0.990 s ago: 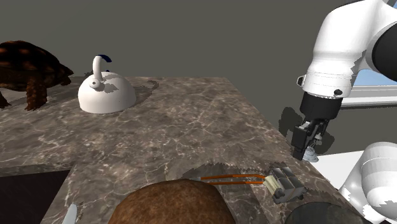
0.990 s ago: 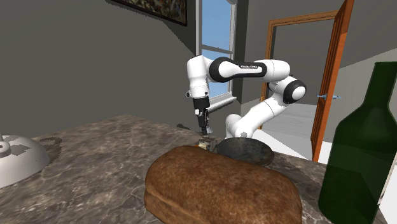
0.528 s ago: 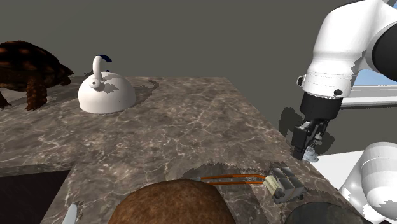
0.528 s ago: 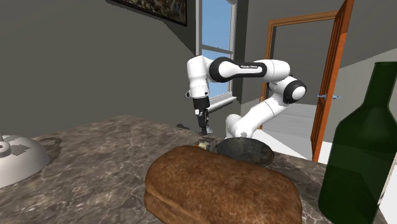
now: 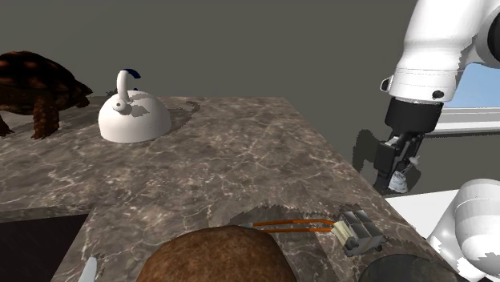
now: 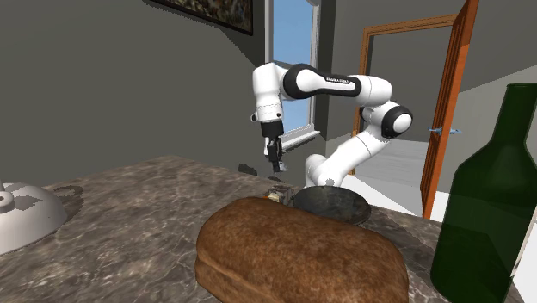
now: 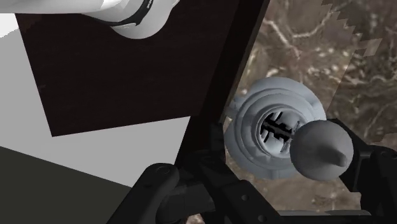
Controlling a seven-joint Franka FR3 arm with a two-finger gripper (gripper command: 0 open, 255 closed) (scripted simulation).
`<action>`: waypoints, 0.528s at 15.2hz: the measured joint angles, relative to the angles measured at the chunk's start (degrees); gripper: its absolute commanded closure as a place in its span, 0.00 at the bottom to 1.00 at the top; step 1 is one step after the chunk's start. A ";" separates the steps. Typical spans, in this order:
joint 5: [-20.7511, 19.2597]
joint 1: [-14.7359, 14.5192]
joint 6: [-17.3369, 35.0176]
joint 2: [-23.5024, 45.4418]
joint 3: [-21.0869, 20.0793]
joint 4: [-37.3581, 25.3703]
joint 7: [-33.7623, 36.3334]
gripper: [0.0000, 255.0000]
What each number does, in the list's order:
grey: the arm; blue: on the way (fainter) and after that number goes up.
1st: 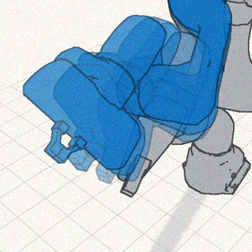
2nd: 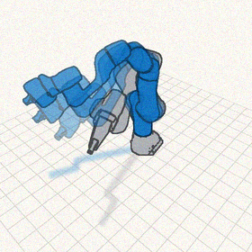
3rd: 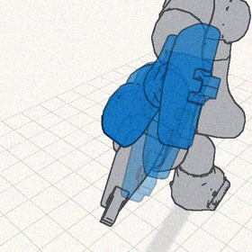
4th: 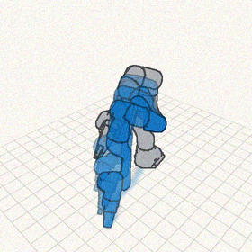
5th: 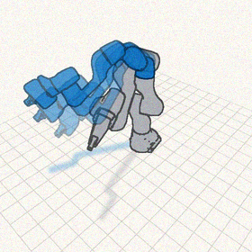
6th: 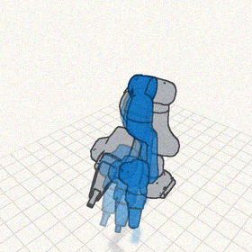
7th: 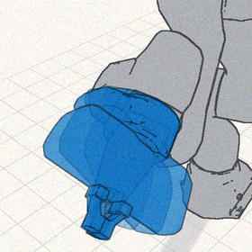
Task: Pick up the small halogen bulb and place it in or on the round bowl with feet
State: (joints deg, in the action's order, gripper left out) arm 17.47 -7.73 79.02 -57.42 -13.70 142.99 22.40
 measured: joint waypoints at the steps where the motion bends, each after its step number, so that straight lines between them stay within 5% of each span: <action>1: -0.06 0.05 -0.66 0.43 0.06 -1.11 0.21 1.00; 8: -0.96 0.43 -5.02 2.69 1.06 -7.74 0.88 1.00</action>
State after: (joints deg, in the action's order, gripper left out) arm 16.50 -7.30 73.99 -54.73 -12.63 135.25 23.27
